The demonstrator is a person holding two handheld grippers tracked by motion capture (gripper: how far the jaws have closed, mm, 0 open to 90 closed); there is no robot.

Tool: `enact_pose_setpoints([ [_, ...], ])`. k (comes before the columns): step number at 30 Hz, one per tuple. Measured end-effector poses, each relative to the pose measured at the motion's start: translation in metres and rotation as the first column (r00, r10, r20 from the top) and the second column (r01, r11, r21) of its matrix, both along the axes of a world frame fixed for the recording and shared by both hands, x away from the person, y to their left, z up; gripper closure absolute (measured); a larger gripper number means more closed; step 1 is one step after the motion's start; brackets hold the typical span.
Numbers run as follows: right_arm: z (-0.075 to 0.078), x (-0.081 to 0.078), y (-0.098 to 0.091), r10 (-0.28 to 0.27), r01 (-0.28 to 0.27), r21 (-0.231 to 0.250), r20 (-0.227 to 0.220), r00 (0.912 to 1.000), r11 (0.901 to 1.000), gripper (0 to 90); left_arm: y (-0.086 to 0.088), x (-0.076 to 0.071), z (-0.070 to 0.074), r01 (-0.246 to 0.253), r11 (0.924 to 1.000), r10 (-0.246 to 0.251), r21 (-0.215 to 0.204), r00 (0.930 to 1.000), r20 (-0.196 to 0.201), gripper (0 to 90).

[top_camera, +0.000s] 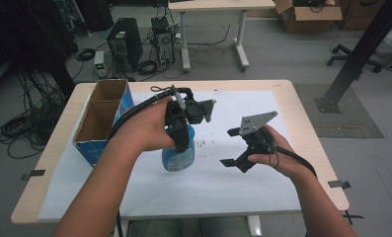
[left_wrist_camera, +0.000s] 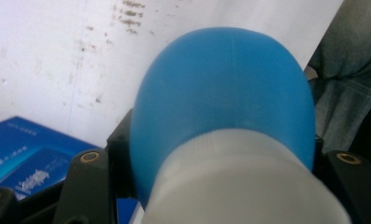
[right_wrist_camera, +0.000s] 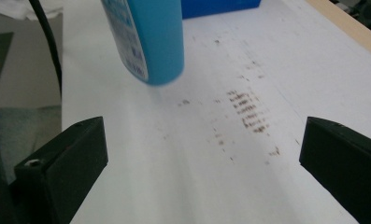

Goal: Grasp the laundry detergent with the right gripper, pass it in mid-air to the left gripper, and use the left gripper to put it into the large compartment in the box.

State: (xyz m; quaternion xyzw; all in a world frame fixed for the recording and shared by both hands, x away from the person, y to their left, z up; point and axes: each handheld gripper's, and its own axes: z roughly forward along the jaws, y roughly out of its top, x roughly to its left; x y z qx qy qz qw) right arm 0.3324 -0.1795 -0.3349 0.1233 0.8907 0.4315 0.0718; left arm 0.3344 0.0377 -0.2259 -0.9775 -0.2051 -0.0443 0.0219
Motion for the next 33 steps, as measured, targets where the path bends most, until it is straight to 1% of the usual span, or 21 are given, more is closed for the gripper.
enact_pose_setpoints([
  [3,0.001,0.002,-0.008,-0.014,0.014,-0.028,-0.001,0.9999,0.9995,1.1,0.004,0.003,0.007,-0.050,0.9987,0.050,-0.008,0.9987,0.011,39.0],
  [6,0.001,0.004,-0.014,-0.020,0.020,-0.063,-0.006,0.9998,0.9978,1.3,0.009,0.007,0.015,-0.113,0.9934,0.113,-0.021,0.9932,0.029,39.0],
  [7,0.001,0.004,-0.015,-0.021,0.021,-0.071,-0.007,0.9997,0.9973,1.3,0.012,0.009,0.019,-0.143,0.9893,0.144,-0.029,0.9891,0.030,39.0],
  [8,0.001,0.005,-0.017,-0.023,0.022,-0.085,-0.008,0.9997,0.9961,1.4,0.014,0.011,0.021,-0.160,0.9865,0.161,-0.036,0.9865,0.032,39.0],
  [9,0.001,0.005,-0.017,-0.024,0.023,-0.094,-0.008,0.9997,0.9953,1.5,0.017,0.012,0.024,-0.182,0.9822,0.183,-0.049,0.9824,0.034,39.0],
  [13,0.002,0.006,-0.021,-0.017,0.016,-0.141,-0.009,0.9998,0.9899,1.7,0.028,0.017,0.036,-0.248,0.9663,0.251,-0.070,0.9668,0.046,39.0],
  [15,0.003,0.007,-0.022,-0.017,0.015,-0.153,-0.013,0.9998,0.9881,1.8,0.034,0.019,0.042,-0.283,0.9559,0.287,-0.079,0.9565,0.052,39.0],
  [17,0.004,0.008,-0.024,-0.010,0.006,-0.169,-0.022,0.9997,0.9856,1.8,0.039,0.021,0.048,-0.307,0.9484,0.312,-0.081,0.9486,0.056,39.0],
  [18,0.004,0.009,-0.024,-0.007,0.002,-0.180,-0.027,0.9996,0.9837,1.9,0.041,0.022,0.051,-0.329,0.9401,0.335,-0.089,0.9406,0.057,39.0],
  [19,0.005,0.010,-0.024,-0.005,-0.001,-0.190,-0.029,0.9996,0.9818,1.9,0.044,0.023,0.054,-0.343,0.9343,0.349,-0.097,0.9351,0.058,39.0],
  [20,0.005,0.011,-0.025,-0.004,-0.002,-0.200,-0.031,0.9995,0.9799,1.9,0.048,0.024,0.058,-0.360,0.9265,0.368,-0.108,0.9280,0.059,38.9],
  [21,0.005,0.012,-0.025,-0.001,-0.007,-0.214,-0.036,0.9994,0.9768,2.2,0.051,0.025,0.060,-0.372,0.9212,0.380,-0.114,0.9233,0.058,38.9],
  [22,0.006,0.012,-0.025,0.003,-0.011,-0.224,-0.037,0.9993,0.9744,2.2,0.054,0.026,0.063,-0.388,0.9132,0.397,-0.125,0.9160,0.057,38.9],
  [23,0.006,0.013,-0.024,0.007,-0.016,-0.236,-0.039,0.9992,0.9715,2.2,0.058,0.027,0.066,-0.397,0.9089,0.406,-0.128,0.9121,0.055,38.9],
  [24,0.006,0.013,-0.024,0.011,-0.021,-0.245,-0.040,0.9991,0.9692,2.3,0.062,0.028,0.069,-0.420,0.8964,0.431,-0.142,0.9005,0.059,38.9],
  [26,0.007,0.014,-0.024,0.016,-0.028,-0.266,-0.047,0.9988,0.9635,2.2,0.067,0.029,0.074,-0.437,0.8867,0.450,-0.152,0.8908,0.064,38.9],
  [27,0.008,0.015,-0.023,0.020,-0.034,-0.276,-0.051,0.9985,0.9606,2.3,0.070,0.029,0.077,-0.449,0.8796,0.463,-0.157,0.8838,0.067,38.9],
  [28,0.008,0.015,-0.023,0.023,-0.038,-0.289,-0.055,0.9982,0.9565,2.4,0.073,0.030,0.080,-0.455,0.8772,0.468,-0.154,0.8808,0.068,38.9],
  [30,0.009,0.016,-0.023,0.029,-0.049,-0.316,-0.067,0.9973,0.9474,2.5,0.079,0.030,0.086,-0.469,0.8693,0.484,-0.155,0.8720,0.074,38.9],
  [31,0.009,0.016,-0.022,0.034,-0.057,-0.329,-0.074,0.9967,0.9425,2.6,0.082,0.031,0.090,-0.475,0.8666,0.489,-0.152,0.8689,0.073,38.9],
  [33,0.009,0.016,-0.022,0.040,-0.068,-0.357,-0.084,0.9956,0.9316,2.6,0.088,0.031,0.095,-0.495,0.8542,0.510,-0.160,0.8574,0.070,38.9],
])
